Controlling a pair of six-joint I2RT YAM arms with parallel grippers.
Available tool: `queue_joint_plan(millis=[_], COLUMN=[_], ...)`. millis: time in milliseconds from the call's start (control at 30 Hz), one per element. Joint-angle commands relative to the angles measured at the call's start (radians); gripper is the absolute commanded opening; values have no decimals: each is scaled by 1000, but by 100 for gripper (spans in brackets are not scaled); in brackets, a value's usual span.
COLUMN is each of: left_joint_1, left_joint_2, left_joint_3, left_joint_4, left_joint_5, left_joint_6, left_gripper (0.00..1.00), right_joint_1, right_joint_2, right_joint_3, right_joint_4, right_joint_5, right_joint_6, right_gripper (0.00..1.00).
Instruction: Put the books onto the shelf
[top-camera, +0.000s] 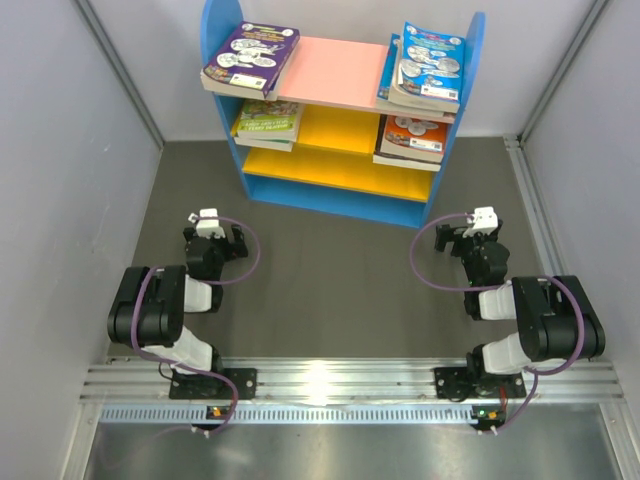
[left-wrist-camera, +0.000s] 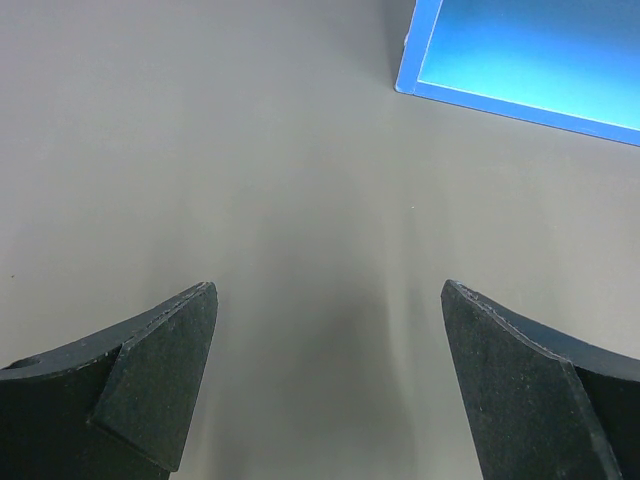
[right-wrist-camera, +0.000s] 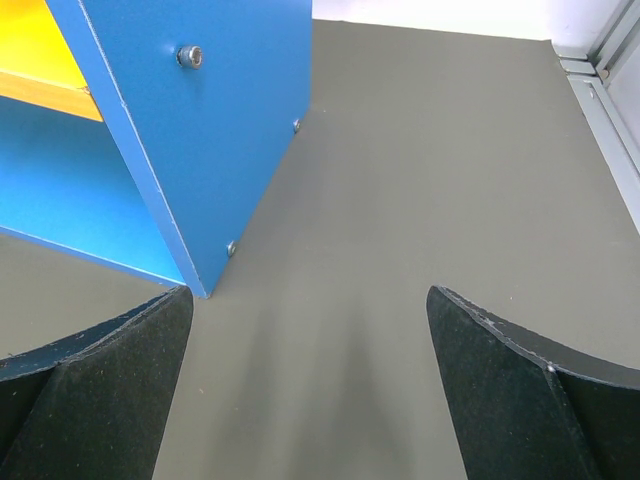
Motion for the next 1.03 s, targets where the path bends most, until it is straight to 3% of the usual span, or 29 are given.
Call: queue_joint_plan(millis=[0,1000], left_joint_1=[-1,-1], left_joint_2=[4,5], left_joint_3=[21,24], left_joint_4=[60,56], left_joint_5=[21,21], left_joint_6=[3,4], left_gripper=[99,99], right_joint_1=[-11,-11], right_joint_2=[-6,-6], right_joint_3=[24,24], right_joint_4=[32,32], right_joint_5=[-22,-22], right_joint_6=[-9,-9], right_gripper=[100,100])
